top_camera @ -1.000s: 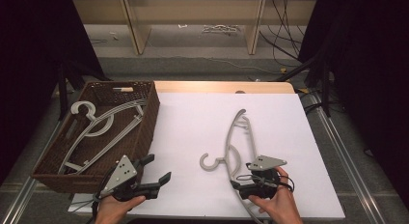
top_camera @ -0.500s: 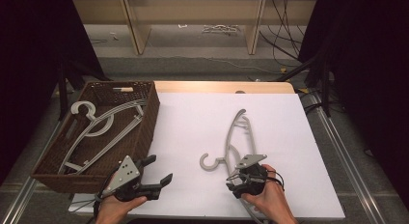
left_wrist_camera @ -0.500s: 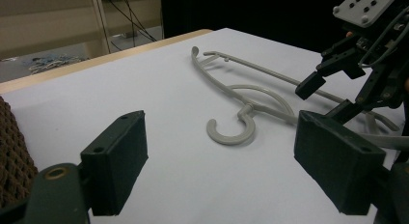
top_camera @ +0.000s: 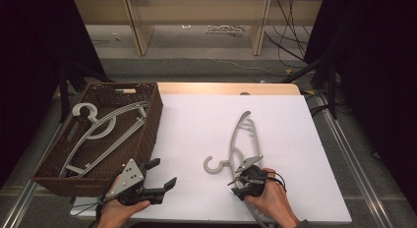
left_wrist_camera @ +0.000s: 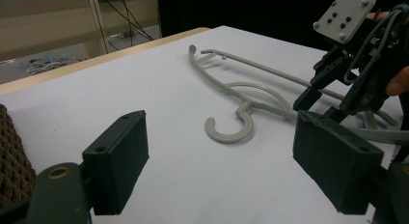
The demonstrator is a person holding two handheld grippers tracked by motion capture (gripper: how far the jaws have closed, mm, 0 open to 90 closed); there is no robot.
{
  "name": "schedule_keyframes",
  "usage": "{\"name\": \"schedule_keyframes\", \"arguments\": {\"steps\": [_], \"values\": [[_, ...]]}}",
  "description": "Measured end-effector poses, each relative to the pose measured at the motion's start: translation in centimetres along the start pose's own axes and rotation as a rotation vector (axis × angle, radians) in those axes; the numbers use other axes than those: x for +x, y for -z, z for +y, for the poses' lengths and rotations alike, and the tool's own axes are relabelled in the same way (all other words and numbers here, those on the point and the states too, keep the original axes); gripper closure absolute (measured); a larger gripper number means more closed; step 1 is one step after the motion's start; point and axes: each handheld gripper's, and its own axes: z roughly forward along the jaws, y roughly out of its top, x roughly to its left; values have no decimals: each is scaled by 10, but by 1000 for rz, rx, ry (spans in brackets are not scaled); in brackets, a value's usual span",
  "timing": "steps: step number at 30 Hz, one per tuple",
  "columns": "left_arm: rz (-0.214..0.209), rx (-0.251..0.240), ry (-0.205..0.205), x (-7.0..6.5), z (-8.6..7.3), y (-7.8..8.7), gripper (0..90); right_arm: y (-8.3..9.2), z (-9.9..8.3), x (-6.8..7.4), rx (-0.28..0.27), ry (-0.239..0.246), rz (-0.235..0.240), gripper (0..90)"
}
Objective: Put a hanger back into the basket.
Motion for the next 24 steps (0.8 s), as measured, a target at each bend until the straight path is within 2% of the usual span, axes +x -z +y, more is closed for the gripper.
{"name": "schedule_keyframes", "arguments": {"steps": [3, 4, 7, 8, 10, 14, 17, 24], "values": [[4, 7, -7, 0, -1, 0, 207, -3, 2, 1, 19, 15, 17, 523], [2, 9, 2, -1, -1, -1, 207, -3, 3, 1, 25, 15, 17, 526], [0, 8, 2, -1, -1, -1, 208, -5, 7, 0, 43, 14, 10, 547], [-2, 10, -14, 0, -1, -1, 209, -4, 8, 0, 52, 13, 11, 554], [3, 13, 12, -1, -1, -1, 209, -5, 10, -1, 62, 11, 7, 570], [2, 11, 2, 0, -1, -1, 211, -6, 14, -2, 86, -14, 6, 587], [3, 12, 1, 0, -1, -1, 212, -7, 17, 0, 112, -2, -7, 596], [3, 8, -4, 1, -1, 0, 214, -7, 19, -4, 119, 3, -3, 655]]}}
